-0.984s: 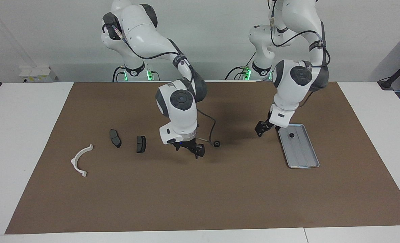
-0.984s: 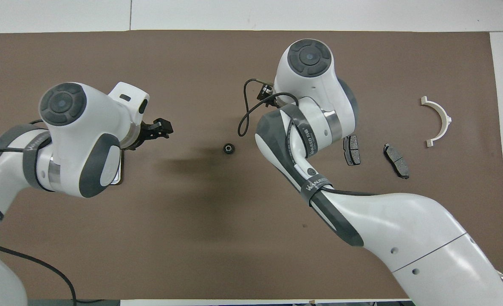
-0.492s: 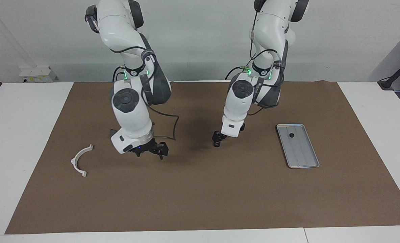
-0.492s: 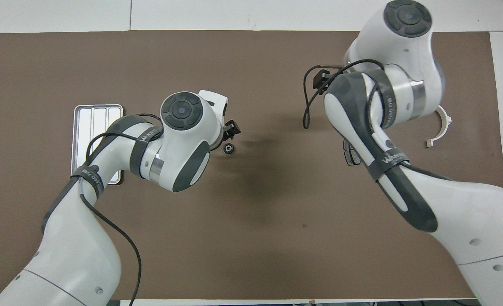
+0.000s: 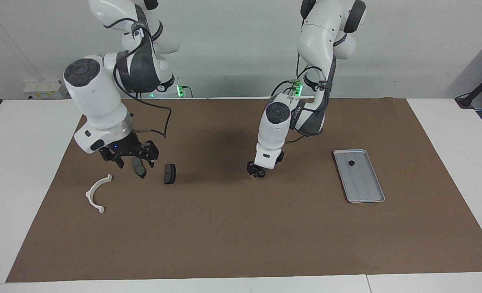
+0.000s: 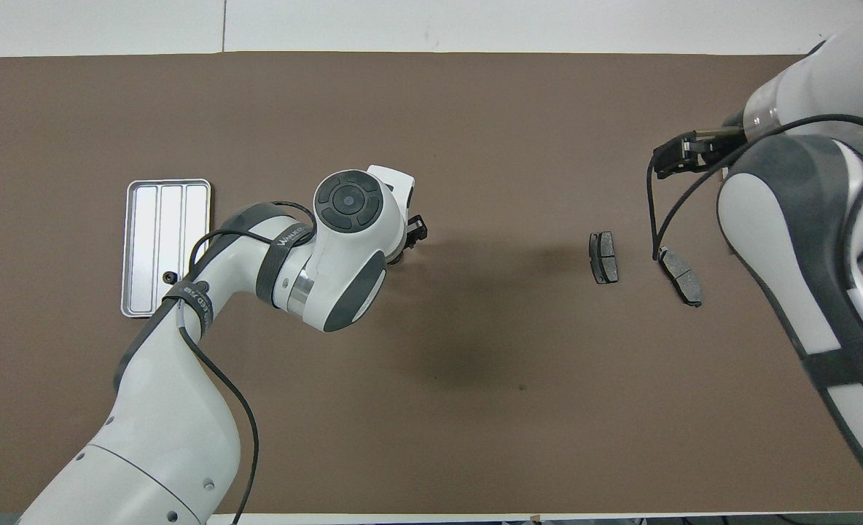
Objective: Pick bearing gear from pile to tray
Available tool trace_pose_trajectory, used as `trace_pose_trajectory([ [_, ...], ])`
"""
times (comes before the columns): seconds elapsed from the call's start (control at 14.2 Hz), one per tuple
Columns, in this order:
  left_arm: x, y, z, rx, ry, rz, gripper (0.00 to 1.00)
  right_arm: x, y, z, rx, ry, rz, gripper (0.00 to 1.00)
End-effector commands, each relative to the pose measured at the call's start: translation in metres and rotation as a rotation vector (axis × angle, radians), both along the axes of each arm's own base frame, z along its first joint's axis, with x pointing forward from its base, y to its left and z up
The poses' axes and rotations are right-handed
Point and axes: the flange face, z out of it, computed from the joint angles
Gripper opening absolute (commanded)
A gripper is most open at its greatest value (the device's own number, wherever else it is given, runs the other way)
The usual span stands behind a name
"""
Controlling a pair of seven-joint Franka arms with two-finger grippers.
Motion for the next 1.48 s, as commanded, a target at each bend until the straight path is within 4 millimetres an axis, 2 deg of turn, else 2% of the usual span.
trace_pose_trajectory([
  [0.0,0.001,-0.012,-0.018,0.032,-0.007,0.022,0.85,-0.049,-0.009,0.038,0.008,0.036,0.011,1.0],
  [0.14,0.004,-0.014,-0.013,0.027,-0.015,0.027,0.83,-0.064,-0.011,0.052,0.006,0.06,0.01,1.0],
  [0.21,0.003,-0.012,-0.015,0.028,-0.014,0.034,0.75,-0.068,-0.015,0.057,0.006,0.064,0.003,1.0],
  [0.28,0.003,-0.012,-0.016,0.029,-0.013,0.039,0.59,-0.069,-0.019,0.06,0.009,0.059,-0.005,1.0],
  [0.42,0.007,-0.006,-0.015,0.03,-0.013,0.048,0.13,-0.072,-0.023,0.07,0.012,0.038,-0.016,1.0],
  [0.49,0.011,0.0,-0.014,0.03,-0.013,0.057,0.0,-0.077,-0.023,0.078,0.013,0.026,-0.017,1.0],
  [0.56,0.014,0.002,-0.011,0.032,-0.013,0.061,0.0,-0.08,-0.023,0.085,0.011,0.018,-0.015,1.0],
  [0.63,0.023,0.017,-0.005,0.034,-0.021,0.08,0.0,-0.083,-0.023,0.09,0.011,0.028,-0.015,1.0],
  [0.7,0.031,0.037,0.013,0.042,-0.02,0.1,0.0,-0.086,-0.024,0.095,0.01,0.044,-0.017,1.0],
  [0.84,0.037,0.078,0.049,0.065,0.014,0.044,0.0,-0.089,-0.028,0.089,0.01,0.077,-0.023,1.0],
  [0.98,0.044,0.151,0.073,0.076,0.048,-0.034,0.0,-0.091,-0.028,0.089,0.009,0.087,-0.023,1.0],
  [1.05,0.048,0.19,0.075,0.071,0.059,-0.099,0.0,-0.093,-0.028,0.089,0.009,0.091,-0.023,1.0],
  [1.19,0.058,0.254,0.065,0.061,0.077,-0.197,0.0,-0.093,-0.027,0.089,0.009,0.091,-0.021,1.0],
  [1.27,0.063,0.296,0.064,0.052,0.074,-0.234,0.0,-0.093,-0.026,0.089,0.007,0.091,-0.021,1.0],
  [1.34,0.063,0.325,0.059,0.043,0.075,-0.284,0.0,-0.092,-0.026,0.089,0.007,0.088,-0.022,1.0],
  [1.41,0.064,0.344,0.053,0.04,0.063,-0.301,0.0,-0.091,-0.026,0.09,0.005,0.077,-0.02,1.0],
])
